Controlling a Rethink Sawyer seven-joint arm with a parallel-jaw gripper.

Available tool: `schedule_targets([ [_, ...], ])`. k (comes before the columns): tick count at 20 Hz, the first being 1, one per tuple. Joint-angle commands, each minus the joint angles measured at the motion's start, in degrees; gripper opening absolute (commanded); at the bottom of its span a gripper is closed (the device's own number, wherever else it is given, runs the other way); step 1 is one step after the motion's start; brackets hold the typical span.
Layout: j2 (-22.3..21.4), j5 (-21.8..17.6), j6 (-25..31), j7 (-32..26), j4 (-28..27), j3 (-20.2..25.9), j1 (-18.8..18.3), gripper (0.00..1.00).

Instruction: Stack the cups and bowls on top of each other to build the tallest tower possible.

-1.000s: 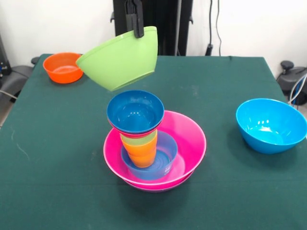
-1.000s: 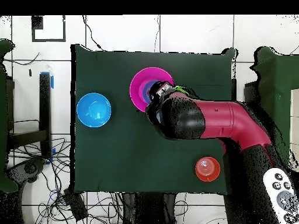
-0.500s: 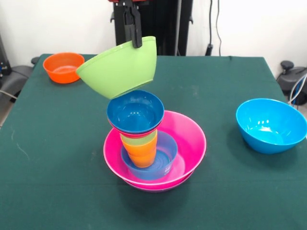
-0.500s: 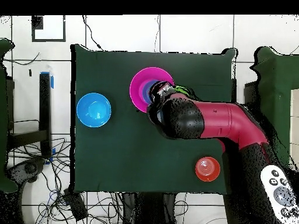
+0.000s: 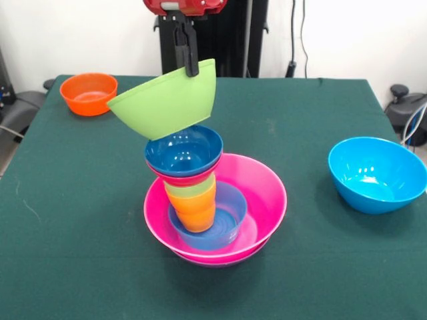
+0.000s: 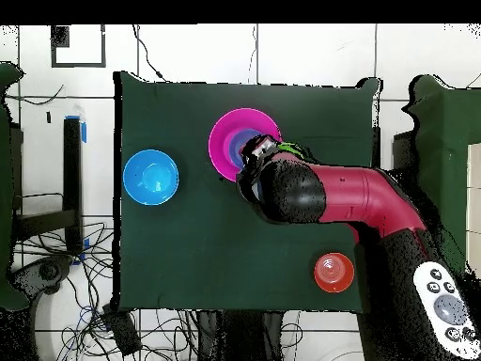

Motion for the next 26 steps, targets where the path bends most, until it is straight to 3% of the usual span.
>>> schedule_targets([
  [1, 2.9, -3.5, -6.1, 0.6, -0.5, -3.0, 2.6, 0.0],
  [17, 0.8, -2.0, -5.4, -0.3, 1.7, -3.2, 2.1, 0.0],
  [26, -3.0, -0.9, 1.1, 1.0, 1.9, -7.3, 4.7, 0.0],
])
